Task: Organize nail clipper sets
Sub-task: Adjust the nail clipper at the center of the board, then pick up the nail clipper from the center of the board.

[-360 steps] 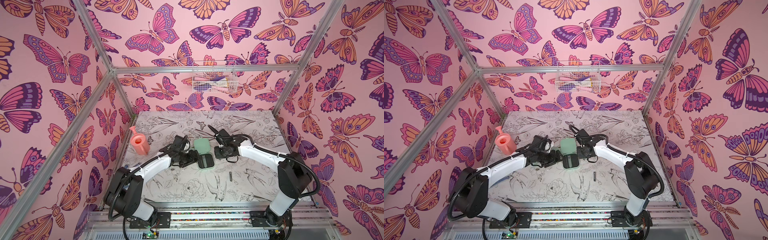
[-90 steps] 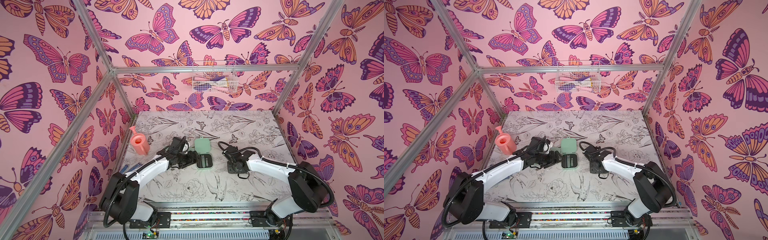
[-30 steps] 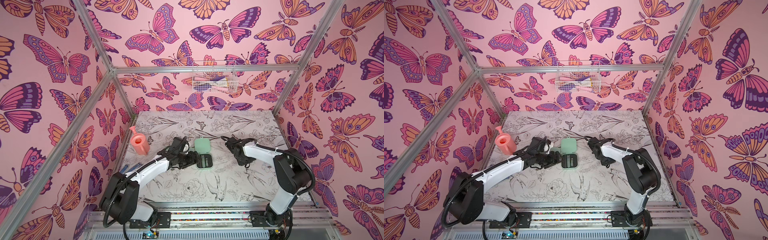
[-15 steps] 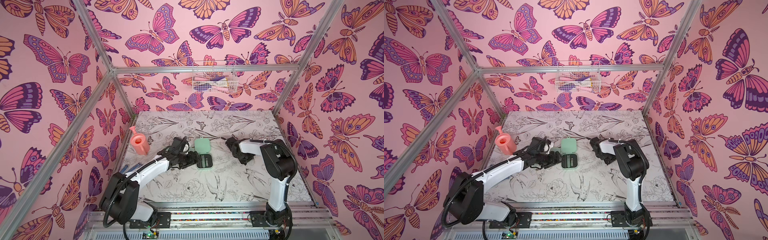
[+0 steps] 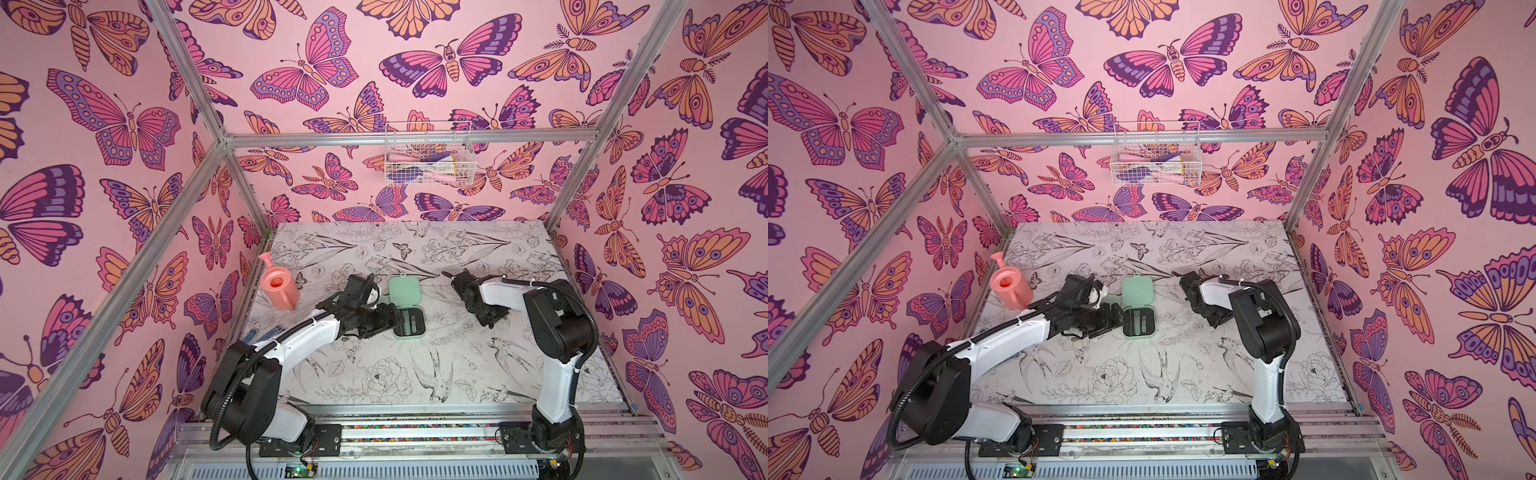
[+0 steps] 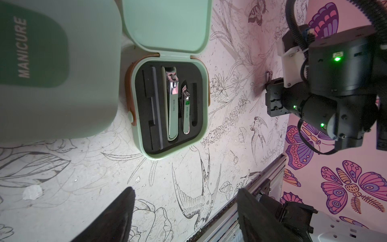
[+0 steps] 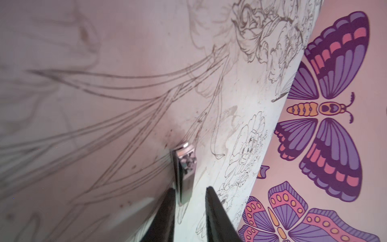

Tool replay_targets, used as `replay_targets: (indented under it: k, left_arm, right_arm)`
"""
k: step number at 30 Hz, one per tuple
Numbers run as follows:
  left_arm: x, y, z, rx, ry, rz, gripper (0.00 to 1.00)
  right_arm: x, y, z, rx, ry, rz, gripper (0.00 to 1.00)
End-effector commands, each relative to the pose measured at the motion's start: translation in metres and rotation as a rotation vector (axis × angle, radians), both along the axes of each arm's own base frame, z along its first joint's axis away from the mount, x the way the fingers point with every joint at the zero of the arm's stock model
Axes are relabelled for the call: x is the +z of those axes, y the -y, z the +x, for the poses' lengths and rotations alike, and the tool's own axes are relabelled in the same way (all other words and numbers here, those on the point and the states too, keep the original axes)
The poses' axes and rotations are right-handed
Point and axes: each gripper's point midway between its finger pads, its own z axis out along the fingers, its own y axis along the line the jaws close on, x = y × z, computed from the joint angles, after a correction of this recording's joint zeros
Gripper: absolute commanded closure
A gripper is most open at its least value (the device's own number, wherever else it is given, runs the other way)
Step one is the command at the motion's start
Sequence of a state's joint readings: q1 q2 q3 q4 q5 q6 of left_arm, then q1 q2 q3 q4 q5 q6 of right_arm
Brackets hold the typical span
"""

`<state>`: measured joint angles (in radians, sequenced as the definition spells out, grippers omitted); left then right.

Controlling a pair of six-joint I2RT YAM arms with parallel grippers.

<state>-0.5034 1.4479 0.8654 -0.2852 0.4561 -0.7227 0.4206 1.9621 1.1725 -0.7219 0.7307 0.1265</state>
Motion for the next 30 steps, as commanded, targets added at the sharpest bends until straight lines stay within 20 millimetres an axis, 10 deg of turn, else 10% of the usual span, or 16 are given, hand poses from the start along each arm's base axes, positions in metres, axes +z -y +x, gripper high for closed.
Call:
replay_targets:
  k: [1, 14, 30]
  left_arm:
    - [0.002, 0.003, 0.001, -0.014, 0.000, -0.009, 0.21]
    - [0.003, 0.002, 0.002, -0.004, 0.011, 0.012, 0.21]
    - [0.000, 0.008, 0.002, -0.006, -0.005, 0.022, 0.22]
  right_arm:
    - [0.000, -0.024, -0.012, 0.001, -0.040, 0.178, 0.70]
    - [0.047, -0.023, -0.003, -0.156, 0.114, 0.652, 0.67]
    - [0.019, -0.005, 0.012, -0.234, 0.075, 0.697, 0.63]
